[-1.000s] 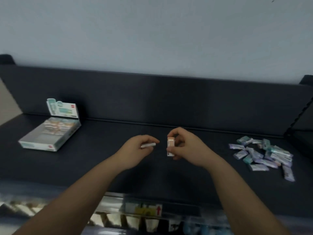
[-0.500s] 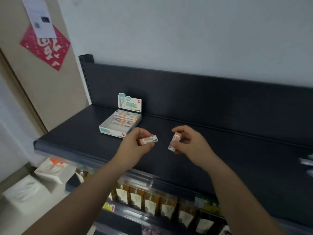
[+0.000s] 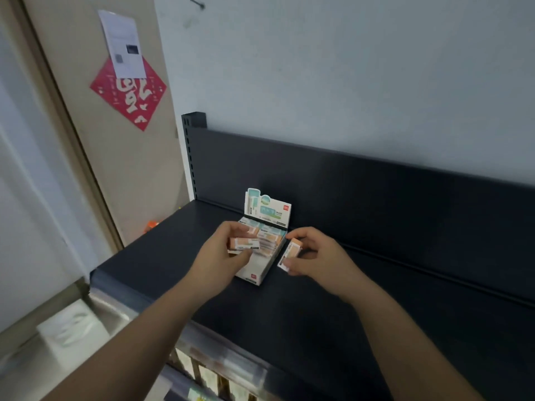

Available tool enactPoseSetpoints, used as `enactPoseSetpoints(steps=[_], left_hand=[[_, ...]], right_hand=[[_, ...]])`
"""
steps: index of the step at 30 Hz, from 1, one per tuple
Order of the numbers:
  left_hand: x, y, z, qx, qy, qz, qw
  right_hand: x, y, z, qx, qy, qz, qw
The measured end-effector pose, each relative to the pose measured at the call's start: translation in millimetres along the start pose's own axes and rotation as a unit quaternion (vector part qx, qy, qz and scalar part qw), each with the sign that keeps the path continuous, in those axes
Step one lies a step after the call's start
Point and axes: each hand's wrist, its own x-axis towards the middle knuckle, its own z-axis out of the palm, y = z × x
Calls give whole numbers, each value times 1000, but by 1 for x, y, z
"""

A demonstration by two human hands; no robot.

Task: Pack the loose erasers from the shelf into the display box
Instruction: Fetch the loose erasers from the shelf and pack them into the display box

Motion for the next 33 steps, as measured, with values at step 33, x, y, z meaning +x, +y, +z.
enactPoseSetpoints(steps=[33], left_hand=[[141, -55, -20, 368, -234, 359, 825]], right_hand=[[79, 12, 68, -384, 194, 37, 902]])
